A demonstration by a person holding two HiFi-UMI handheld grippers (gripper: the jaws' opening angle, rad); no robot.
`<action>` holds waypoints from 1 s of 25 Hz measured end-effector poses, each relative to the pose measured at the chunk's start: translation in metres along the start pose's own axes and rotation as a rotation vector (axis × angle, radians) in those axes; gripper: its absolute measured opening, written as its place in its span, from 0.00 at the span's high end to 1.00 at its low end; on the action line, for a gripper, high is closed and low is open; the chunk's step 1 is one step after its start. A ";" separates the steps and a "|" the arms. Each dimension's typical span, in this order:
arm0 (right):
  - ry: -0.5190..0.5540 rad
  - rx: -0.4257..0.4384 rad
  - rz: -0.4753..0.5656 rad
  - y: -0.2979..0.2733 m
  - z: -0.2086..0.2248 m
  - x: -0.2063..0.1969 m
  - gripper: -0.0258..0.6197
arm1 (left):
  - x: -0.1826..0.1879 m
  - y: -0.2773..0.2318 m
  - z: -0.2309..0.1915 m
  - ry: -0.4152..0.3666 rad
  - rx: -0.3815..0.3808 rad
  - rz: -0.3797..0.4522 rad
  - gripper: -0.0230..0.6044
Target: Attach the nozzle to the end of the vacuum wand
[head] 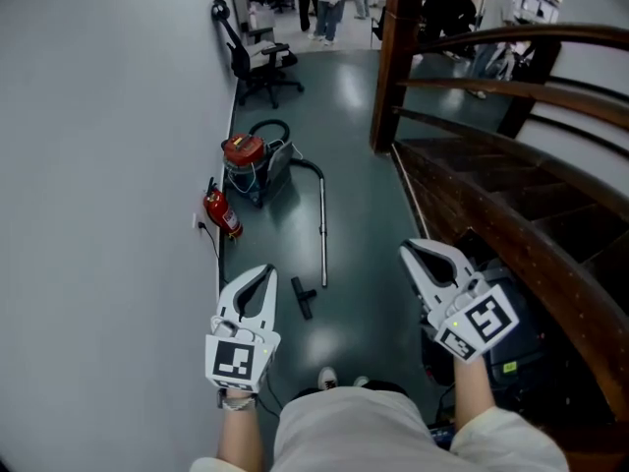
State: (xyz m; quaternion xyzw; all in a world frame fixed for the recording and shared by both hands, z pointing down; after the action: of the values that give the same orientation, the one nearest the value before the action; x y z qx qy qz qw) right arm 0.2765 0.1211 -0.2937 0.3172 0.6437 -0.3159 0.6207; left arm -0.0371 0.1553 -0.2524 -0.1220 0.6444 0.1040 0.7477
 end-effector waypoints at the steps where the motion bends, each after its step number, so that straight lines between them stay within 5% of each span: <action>1: 0.002 0.005 0.002 0.003 0.003 0.001 0.91 | 0.001 0.000 0.003 0.001 0.007 -0.002 0.96; 25: 0.005 0.096 -0.026 0.077 0.037 -0.007 0.91 | 0.024 0.015 0.097 -0.059 0.108 -0.020 0.96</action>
State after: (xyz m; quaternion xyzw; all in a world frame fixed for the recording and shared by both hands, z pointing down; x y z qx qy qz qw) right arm 0.3603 0.1377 -0.2884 0.3390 0.6333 -0.3535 0.5992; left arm 0.0531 0.2005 -0.2634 -0.0847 0.6256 0.0654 0.7727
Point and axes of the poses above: the fingertips, and each gripper's own axes: y backward along the fingers, z to its right, x out of its top, the point moved 10 cm from there along y, backward along the fingers, and after that the axes turned 8 degrees about x, right-handed, at the moved point
